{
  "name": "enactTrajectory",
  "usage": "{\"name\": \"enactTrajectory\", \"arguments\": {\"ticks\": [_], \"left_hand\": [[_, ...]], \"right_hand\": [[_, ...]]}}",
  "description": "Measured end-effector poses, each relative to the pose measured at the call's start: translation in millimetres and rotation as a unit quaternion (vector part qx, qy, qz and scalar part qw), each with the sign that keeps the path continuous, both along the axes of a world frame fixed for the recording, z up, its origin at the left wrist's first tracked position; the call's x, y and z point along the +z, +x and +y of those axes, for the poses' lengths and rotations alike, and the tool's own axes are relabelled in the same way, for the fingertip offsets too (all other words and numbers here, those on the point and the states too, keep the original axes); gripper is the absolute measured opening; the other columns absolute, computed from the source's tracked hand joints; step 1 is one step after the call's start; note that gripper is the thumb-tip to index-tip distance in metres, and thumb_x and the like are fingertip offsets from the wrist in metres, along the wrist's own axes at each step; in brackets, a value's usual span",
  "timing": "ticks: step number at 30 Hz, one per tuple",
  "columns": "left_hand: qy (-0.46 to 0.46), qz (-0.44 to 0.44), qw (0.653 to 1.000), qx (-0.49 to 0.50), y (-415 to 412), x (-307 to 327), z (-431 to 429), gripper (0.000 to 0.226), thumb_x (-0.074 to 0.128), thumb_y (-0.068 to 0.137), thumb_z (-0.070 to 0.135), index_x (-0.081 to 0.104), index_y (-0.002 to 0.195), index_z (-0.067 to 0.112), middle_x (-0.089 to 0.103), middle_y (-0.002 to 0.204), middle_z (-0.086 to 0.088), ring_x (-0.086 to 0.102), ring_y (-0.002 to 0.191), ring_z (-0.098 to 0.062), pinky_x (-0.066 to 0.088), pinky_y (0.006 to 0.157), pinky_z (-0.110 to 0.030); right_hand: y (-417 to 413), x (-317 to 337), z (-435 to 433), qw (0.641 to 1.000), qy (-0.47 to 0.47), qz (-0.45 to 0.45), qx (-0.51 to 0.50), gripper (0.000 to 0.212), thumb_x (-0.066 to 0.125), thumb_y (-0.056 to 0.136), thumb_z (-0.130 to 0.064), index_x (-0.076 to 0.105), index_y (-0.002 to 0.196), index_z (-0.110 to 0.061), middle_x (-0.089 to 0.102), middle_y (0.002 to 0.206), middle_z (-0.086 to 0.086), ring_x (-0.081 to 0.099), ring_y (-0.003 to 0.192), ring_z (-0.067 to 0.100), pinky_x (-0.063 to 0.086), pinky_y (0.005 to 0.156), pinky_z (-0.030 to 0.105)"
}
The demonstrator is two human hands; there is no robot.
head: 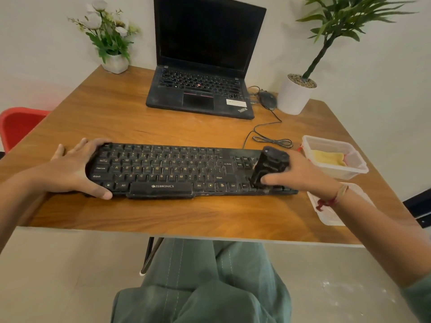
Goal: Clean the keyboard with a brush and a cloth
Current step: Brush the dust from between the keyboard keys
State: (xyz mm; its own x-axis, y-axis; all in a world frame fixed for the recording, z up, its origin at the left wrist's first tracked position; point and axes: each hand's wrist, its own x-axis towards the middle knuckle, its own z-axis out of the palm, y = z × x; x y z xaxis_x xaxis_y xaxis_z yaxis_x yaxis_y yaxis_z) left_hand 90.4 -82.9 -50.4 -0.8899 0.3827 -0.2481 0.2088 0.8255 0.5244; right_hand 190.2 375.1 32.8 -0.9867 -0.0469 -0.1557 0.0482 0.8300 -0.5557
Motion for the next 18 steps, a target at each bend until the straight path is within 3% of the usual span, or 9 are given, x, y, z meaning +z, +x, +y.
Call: {"name": "enactTrajectory", "arguments": {"ticks": [3,5,7,9,10,12,14,18], "left_hand": [[-0.001,-0.003,1.0,-0.004,-1.7,1.2,0.7,0.136,0.062,0.008,0.095,0.012,0.13,0.06,0.027,0.157,-0.002,-0.002,0.149,-0.018,-0.014,0.116,-0.044],[-0.013,-0.001,1.0,-0.005,-2.6,-0.3,-0.2,0.147,0.061,0.008,0.095,0.013,0.14,0.05,0.026,0.157,-0.003,-0.004,0.149,-0.017,-0.014,0.116,-0.044],[-0.016,0.01,1.0,-0.006,-2.3,-2.2,-0.6,0.136,0.061,0.01,0.095,0.012,0.132,0.058,0.028,0.156,-0.001,-0.001,0.149,-0.018,-0.011,0.117,-0.047],[-0.008,0.015,1.0,-0.004,-2.3,-1.7,-1.1,0.124,0.062,0.011,0.095,0.013,0.121,0.067,0.03,0.155,0.0,0.004,0.149,-0.021,-0.009,0.117,-0.048],[-0.006,0.013,1.0,-0.004,-2.2,-0.7,-0.7,0.12,0.062,0.011,0.095,0.012,0.117,0.071,0.03,0.154,-0.001,0.005,0.149,-0.022,-0.008,0.117,-0.048],[-0.006,0.015,1.0,-0.003,-2.7,0.1,-0.3,0.118,0.061,0.01,0.095,0.01,0.114,0.074,0.03,0.154,-0.001,0.005,0.149,-0.022,-0.008,0.117,-0.047],[-0.008,0.015,1.0,-0.005,-2.6,0.1,-0.5,0.118,0.062,0.011,0.095,0.009,0.114,0.075,0.03,0.155,-0.001,0.004,0.149,-0.021,-0.009,0.117,-0.048],[0.003,0.005,1.0,0.0,2.2,3.6,1.7,0.12,0.062,0.01,0.095,0.012,0.116,0.071,0.026,0.156,-0.001,-0.001,0.149,-0.019,-0.015,0.116,-0.046]], "right_hand": [[4.3,1.3,0.7,0.999,-0.044,-0.01,-0.001,0.032,0.08,0.07,-0.021,0.064,0.094,-0.009,0.071,0.088,0.009,0.068,0.085,0.023,0.057,0.079,0.042],[0.9,2.2,6.5,0.997,-0.018,0.047,-0.06,0.03,0.079,0.07,-0.023,0.064,0.09,-0.005,0.07,0.086,0.012,0.067,0.084,0.027,0.056,0.078,0.043],[4.3,-2.1,1.3,0.994,0.0,0.083,-0.07,0.027,0.078,0.072,-0.022,0.062,0.084,-0.004,0.068,0.077,0.009,0.064,0.074,0.022,0.056,0.068,0.031],[11.9,-6.9,-10.9,0.998,0.016,0.053,-0.013,0.028,0.079,0.071,-0.026,0.062,0.082,-0.006,0.063,0.07,0.0,0.059,0.065,0.013,0.047,0.054,0.017],[13.8,-6.5,-12.9,0.999,0.001,0.037,-0.005,0.031,0.079,0.069,-0.029,0.063,0.085,-0.008,0.065,0.073,-0.002,0.06,0.067,0.011,0.046,0.055,0.015],[9.2,-1.7,-7.8,0.998,-0.033,0.038,-0.037,0.036,0.077,0.066,-0.036,0.064,0.09,-0.011,0.069,0.081,0.002,0.066,0.076,0.014,0.055,0.064,0.026],[5.2,-1.4,-3.0,0.993,0.022,0.087,-0.078,0.045,0.072,0.061,-0.044,0.064,0.081,-0.004,0.069,0.076,0.012,0.066,0.075,0.025,0.055,0.065,0.039],[17.0,-12.1,-23.6,0.996,0.002,0.09,-0.02,0.029,0.078,0.069,-0.026,0.065,0.081,-0.003,0.069,0.078,0.013,0.064,0.076,0.027,0.053,0.067,0.041]]}}
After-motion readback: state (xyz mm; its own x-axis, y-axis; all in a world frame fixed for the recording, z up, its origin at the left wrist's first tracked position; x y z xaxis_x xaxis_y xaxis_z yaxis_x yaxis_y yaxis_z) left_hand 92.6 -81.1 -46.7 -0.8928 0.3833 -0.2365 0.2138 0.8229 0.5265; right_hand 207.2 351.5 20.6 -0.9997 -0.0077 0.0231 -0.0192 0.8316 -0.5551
